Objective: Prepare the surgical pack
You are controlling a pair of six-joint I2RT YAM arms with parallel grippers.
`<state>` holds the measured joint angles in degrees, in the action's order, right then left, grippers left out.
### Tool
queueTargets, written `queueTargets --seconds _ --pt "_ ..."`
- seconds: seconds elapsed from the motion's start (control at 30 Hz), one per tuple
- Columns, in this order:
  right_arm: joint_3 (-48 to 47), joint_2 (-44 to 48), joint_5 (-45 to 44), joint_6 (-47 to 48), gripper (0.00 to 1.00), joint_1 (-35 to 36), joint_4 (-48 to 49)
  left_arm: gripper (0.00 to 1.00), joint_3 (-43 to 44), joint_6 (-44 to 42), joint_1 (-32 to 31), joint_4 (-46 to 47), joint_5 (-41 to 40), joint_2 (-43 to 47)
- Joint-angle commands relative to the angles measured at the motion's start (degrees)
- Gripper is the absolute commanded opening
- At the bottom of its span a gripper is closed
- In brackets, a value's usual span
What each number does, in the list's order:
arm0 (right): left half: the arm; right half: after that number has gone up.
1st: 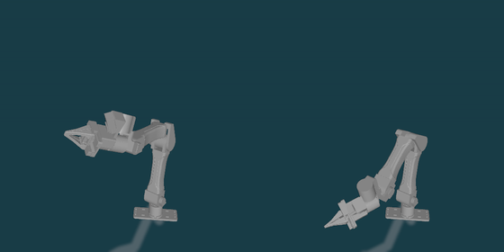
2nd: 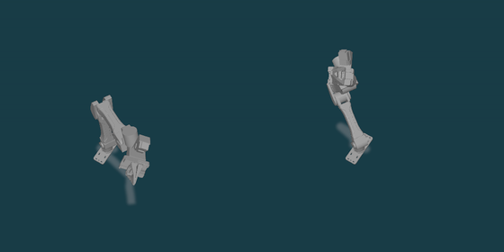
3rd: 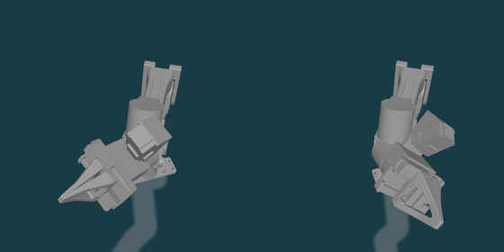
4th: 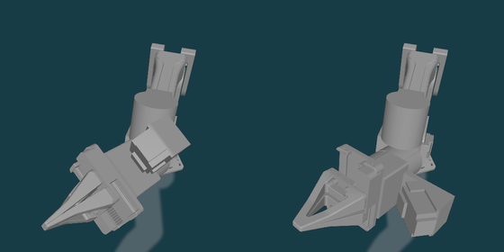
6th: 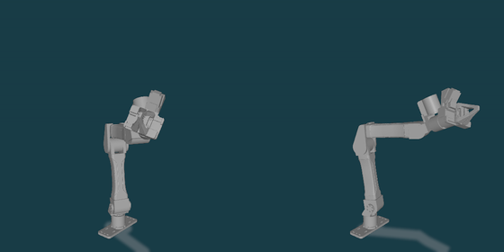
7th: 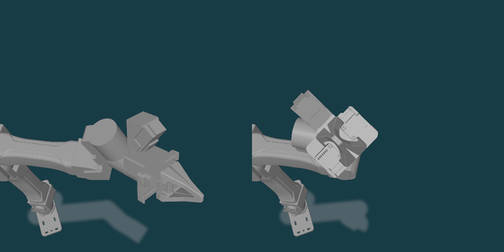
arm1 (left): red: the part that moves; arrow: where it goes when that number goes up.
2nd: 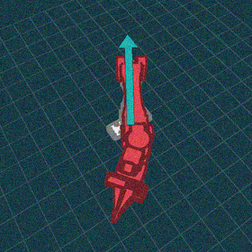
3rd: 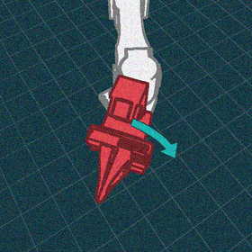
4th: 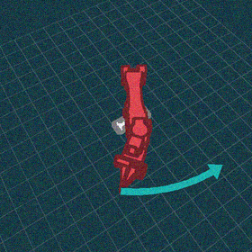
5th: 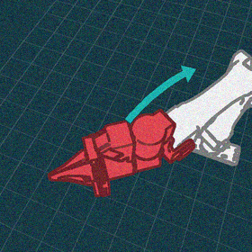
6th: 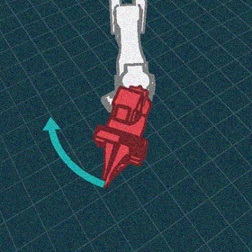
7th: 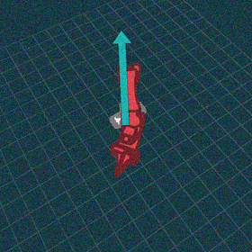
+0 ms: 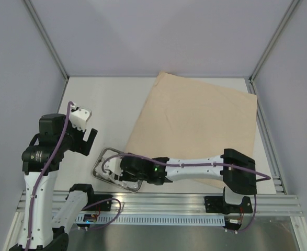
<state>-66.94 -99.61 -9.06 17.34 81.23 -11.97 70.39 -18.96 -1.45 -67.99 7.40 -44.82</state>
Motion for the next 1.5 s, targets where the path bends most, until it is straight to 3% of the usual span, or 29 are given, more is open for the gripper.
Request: queueTargets --seconds 0.0,0.13,0.27,0.53,0.83,1.17,1.47 --pt "-4.07 4.25 4.92 -10.9 0.38 -7.3 0.63 1.0 -1.04 0.68 0.14 0.84 -0.71 0.35" --pt "-8.46 3.12 12.91 -19.26 0.39 -16.26 -2.16 1.0 -3.41 1.38 0.22 1.8 -3.79 -0.27" --pt "-16.28 -3.99 12.84 -17.71 0.39 -20.06 -11.13 1.0 -6.31 1.91 0.31 2.07 -4.76 -0.53" --pt "-24.28 -12.0 14.51 -15.05 0.39 -19.71 -17.03 1.0 -9.21 2.17 1.01 3.12 -9.15 0.52" --pt "-25.17 -18.42 11.79 -18.05 0.34 -17.34 -17.3 1.0 -11.06 2.09 1.01 3.65 -9.95 0.96" --pt "-25.7 -21.41 3.52 -19.45 0.16 -16.81 -16.78 1.0 -10.8 1.38 1.01 3.56 -8.28 1.4" --pt "-25.7 -23.26 3.26 -20.16 0.22 -16.72 -15.02 1.0 -10.62 1.3 1.01 3.47 -7.84 1.58"
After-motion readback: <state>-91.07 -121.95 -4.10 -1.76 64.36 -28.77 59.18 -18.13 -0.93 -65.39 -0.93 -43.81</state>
